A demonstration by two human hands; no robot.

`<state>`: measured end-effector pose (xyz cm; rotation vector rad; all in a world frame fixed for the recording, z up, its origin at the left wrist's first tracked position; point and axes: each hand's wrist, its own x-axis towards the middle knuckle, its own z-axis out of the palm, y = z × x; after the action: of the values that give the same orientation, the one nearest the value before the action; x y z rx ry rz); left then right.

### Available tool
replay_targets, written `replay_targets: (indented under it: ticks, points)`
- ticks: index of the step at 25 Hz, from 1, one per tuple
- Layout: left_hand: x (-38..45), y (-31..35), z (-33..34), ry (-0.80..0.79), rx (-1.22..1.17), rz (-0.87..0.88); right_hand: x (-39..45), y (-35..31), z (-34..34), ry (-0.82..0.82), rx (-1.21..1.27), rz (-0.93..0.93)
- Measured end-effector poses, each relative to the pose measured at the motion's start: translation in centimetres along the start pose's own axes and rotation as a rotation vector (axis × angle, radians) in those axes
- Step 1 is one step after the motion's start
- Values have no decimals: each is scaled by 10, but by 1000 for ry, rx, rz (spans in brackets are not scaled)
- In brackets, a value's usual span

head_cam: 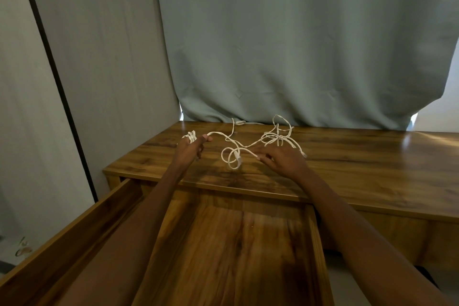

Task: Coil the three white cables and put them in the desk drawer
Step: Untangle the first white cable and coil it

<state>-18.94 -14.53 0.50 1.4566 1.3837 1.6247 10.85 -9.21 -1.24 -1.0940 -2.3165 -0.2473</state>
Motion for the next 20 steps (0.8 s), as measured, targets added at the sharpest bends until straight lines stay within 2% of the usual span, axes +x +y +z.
replay_targets:
  ticks: [6,9,12,16,18,20]
  points:
    - [-6,-1,12,-215,-52,-3,16,-20,13,58,-105,-145]
    - [-9,3,19,-282,-167,-38,24,-27,14,13,-184,-163]
    - [-7,5,20,-216,-188,-50,28,-21,15,-5,-228,-64]
    - [-1,-2,12,-24,-127,-93,32,-9,18,36,-311,156]
    - [1,-7,10,25,-120,-107,45,-3,21,14,-208,304]
    - [0,-11,9,33,-107,-108,59,1,19,-55,88,413]
